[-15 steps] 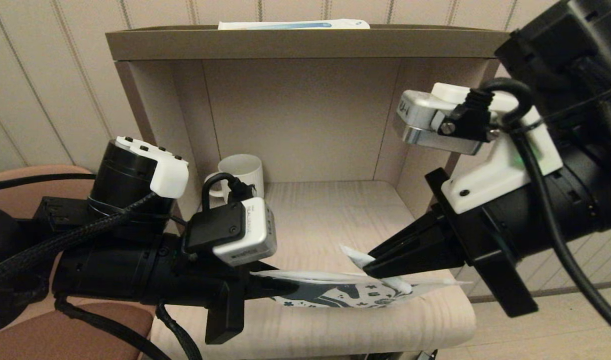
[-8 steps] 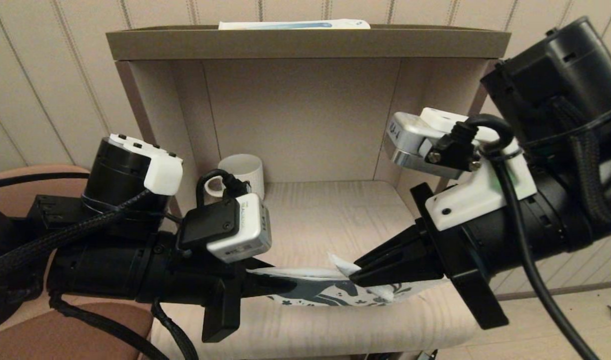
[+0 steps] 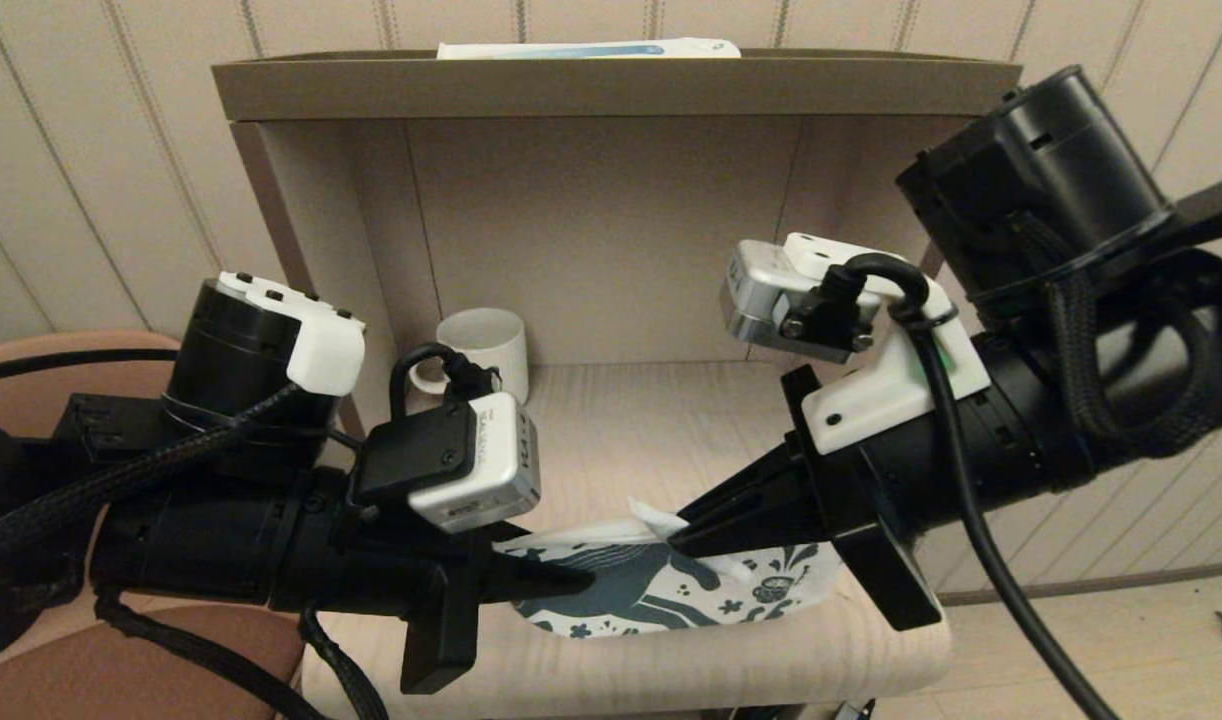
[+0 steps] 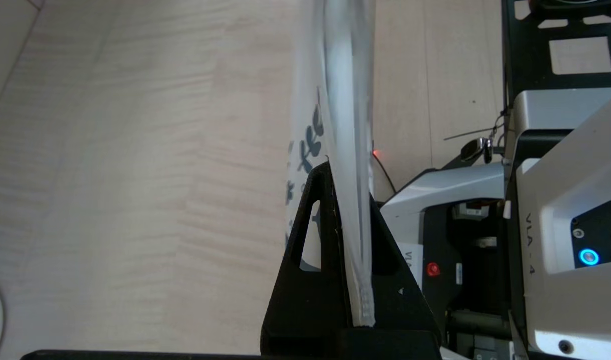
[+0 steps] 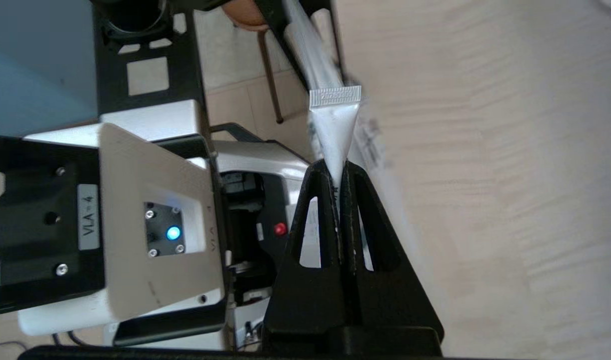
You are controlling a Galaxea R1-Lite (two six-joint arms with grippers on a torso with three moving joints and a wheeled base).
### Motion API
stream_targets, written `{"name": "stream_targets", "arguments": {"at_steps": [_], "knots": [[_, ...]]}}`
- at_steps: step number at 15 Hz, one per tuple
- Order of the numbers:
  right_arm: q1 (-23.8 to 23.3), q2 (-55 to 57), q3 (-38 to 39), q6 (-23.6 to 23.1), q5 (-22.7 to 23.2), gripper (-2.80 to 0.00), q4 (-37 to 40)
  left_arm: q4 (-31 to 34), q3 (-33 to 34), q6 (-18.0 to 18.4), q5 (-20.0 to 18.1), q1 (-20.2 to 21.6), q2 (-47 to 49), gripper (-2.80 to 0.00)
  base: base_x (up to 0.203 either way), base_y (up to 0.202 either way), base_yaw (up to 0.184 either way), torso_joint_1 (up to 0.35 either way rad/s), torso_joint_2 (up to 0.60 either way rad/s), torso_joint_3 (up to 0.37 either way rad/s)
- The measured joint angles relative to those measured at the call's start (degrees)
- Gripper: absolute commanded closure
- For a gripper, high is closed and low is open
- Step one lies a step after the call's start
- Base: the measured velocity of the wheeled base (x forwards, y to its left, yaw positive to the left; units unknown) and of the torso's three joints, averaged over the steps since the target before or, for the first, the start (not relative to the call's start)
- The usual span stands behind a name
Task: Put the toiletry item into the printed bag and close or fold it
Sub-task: Place the toothpaste in the storage bag
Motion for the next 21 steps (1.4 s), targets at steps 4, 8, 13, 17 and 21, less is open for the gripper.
{"name": "stream_targets", "arguments": {"at_steps": [4,8,13,17,21], "knots": [[-0.77,0.18,-1.76,-0.43,0.04,0.00,-0.15,-0.02,-0.22,0.09,0.04,-0.06,1.49,0.00,0.000,0.000,0.000,0.000,0.00,0.000],[-0.79,1.07,-0.20,-0.43,0.66,0.00,-4.14,-0.11,-0.38,0.20,-0.05,-0.05,3.48,0.00,0.000,0.000,0.000,0.000,0.00,0.000],[-2.93,1.17,7.68,0.10,3.72,0.00,-14.84,-0.20,-0.30,0.10,-0.06,0.06,4.49,0.00,0.000,0.000,0.000,0.000,0.00,0.000],[-3.27,0.87,9.07,0.13,3.97,0.00,-16.52,-0.20,-0.73,0.10,-0.05,0.69,4.92,0.00,0.000,0.000,0.000,0.000,0.00,0.000],[-2.93,0.24,8.49,0.34,4.06,0.00,-16.63,-0.20,-0.77,0.12,-0.11,0.94,5.33,0.00,0.000,0.000,0.000,0.000,0.00,0.000]]}}
